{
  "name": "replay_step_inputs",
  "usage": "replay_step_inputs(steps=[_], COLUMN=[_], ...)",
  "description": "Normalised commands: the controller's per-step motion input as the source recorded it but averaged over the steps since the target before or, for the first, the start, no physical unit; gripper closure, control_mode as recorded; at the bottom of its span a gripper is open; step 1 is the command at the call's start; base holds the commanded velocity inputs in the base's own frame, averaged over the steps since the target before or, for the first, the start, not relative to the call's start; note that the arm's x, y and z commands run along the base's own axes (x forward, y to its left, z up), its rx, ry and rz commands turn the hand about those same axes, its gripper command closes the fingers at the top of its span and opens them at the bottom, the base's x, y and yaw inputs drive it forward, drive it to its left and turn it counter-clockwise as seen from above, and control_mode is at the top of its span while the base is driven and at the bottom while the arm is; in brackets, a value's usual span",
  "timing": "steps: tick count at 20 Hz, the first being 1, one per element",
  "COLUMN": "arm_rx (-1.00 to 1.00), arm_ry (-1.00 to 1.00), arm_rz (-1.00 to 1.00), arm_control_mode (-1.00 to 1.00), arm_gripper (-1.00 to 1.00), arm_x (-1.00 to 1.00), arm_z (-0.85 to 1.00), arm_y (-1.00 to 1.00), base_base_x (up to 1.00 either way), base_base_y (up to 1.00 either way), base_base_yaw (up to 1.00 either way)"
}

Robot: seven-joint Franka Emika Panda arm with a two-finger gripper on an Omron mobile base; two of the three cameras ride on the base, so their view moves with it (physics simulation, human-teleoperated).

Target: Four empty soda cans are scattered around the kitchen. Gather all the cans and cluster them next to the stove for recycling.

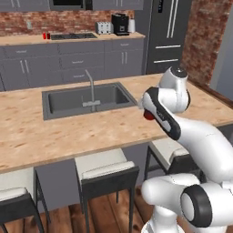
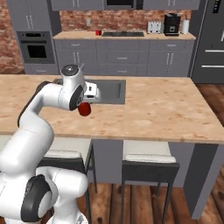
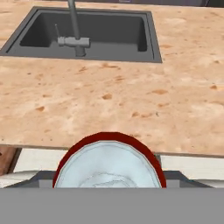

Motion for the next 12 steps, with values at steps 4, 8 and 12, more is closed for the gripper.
replay_step_inputs(steps=[4,8,12], arm_rx=[0.00,0.00,0.00], arm_ry=[0.00,0.00,0.00], arm_rz=[0.00,0.00,0.00], arm_control_mode=[1.00,1.00,1.00], arm_gripper=[1.00,1.00,1.00], arm_x=[0.00,0.00,0.00], arm_z=[0.00,0.00,0.00], arm_y=[0.00,0.00,0.00], base_base_x=[-0.98,-1.00,-1.00], base_base_y=[0.18,0.55,0.96], base_base_yaw=[0.00,0.00,0.00])
